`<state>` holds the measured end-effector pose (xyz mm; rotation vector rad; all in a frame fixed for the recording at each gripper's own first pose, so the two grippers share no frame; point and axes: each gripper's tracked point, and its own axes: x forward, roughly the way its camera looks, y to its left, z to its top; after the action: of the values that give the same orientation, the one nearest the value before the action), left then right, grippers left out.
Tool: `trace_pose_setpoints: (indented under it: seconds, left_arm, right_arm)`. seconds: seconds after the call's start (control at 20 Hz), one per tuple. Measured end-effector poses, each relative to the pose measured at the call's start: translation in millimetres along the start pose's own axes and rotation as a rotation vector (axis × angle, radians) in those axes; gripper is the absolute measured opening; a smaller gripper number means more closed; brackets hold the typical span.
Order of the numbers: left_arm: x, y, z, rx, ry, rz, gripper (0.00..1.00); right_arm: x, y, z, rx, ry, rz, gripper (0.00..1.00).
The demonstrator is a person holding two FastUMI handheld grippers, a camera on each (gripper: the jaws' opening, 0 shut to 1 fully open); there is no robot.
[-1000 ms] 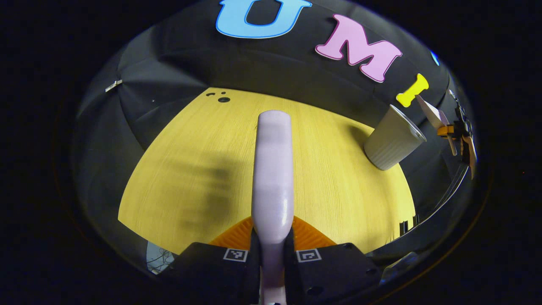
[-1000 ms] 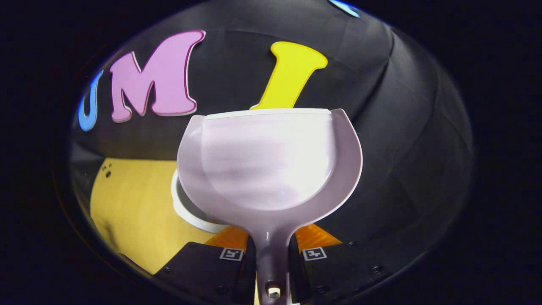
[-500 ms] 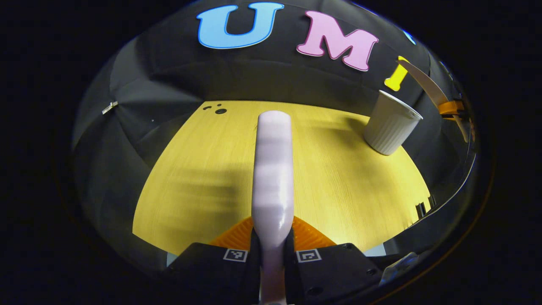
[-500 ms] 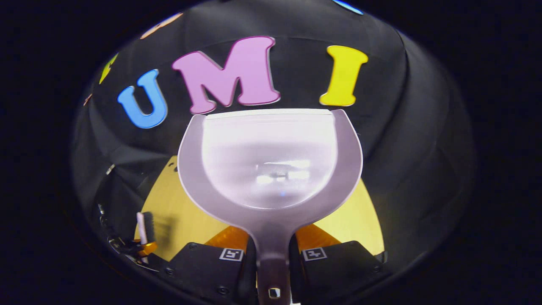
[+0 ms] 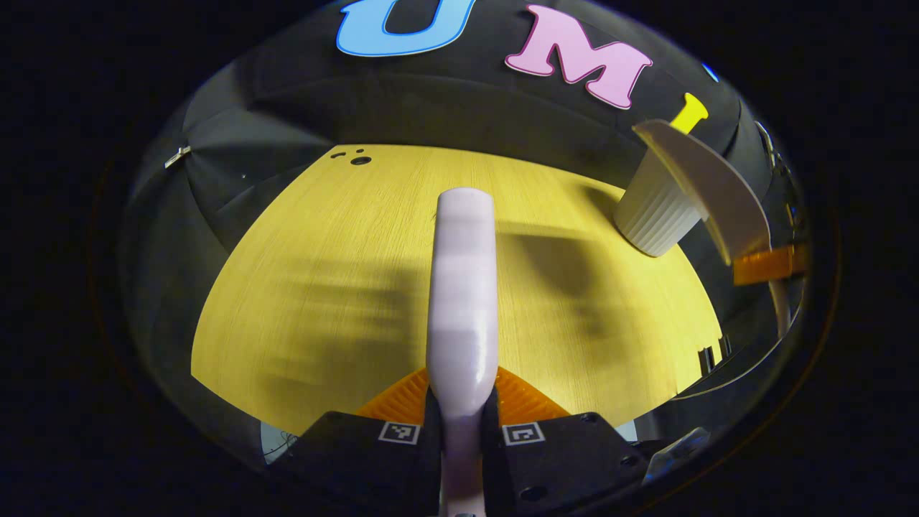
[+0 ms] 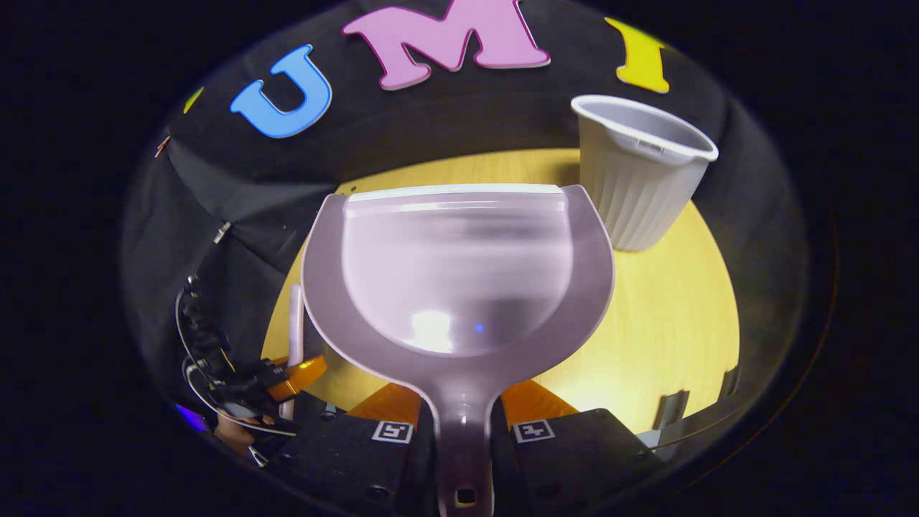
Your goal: Pick up the small broom and dustpan from the desktop, sweep the trash into the dustpan with the broom, and then empty the trash into the garbage bin.
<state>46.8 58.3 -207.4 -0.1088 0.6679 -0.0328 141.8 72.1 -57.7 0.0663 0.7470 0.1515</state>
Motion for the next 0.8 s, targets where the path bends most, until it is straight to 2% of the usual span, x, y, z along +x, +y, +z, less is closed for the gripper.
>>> trace_pose_setpoints:
  seconds: [0.2,0.25,0.3,0.5,0.55,0.7,0.75,0.8]
  left_arm:
    - [27.3,7.1,-10.9,-0.002,0.084,0.017,0.29]
    - [33.1,8.0,-12.1,-0.001,0.101,0.022,0.26]
    - [41.1,8.6,-12.1,0.007,0.12,0.028,0.27]
    - [63.5,7.2,-10.1,0.038,0.184,0.055,0.29]
    - [63.3,4.5,-9.2,0.041,0.198,0.059,0.28]
    - [68.7,-2.6,-6.5,0.081,0.228,0.072,0.29]
    - [73.4,-2.6,-7.9,0.098,0.239,0.076,0.29]
    - [78.1,-5.2,-8.1,0.111,0.247,0.077,0.3]
  right_arm:
    - [45.4,-30.7,-48.4,-0.057,0.124,-0.06,0.36]
    - [56.1,-32.6,-54.0,-0.056,0.145,-0.063,0.36]
    - [68.1,-34.1,-57.9,-0.058,0.161,-0.07,0.32]
    - [101.9,-40.5,-57.2,-0.053,0.195,-0.095,0.39]
    - [107.9,-41.2,-56.7,-0.047,0.204,-0.095,0.36]
    - [115.6,-41.4,-55.0,-0.062,0.223,-0.105,0.36]
    - [119.0,-40.9,-54.2,-0.077,0.223,-0.113,0.4]
    - [123.3,-40.6,-52.7,-0.086,0.226,-0.117,0.36]
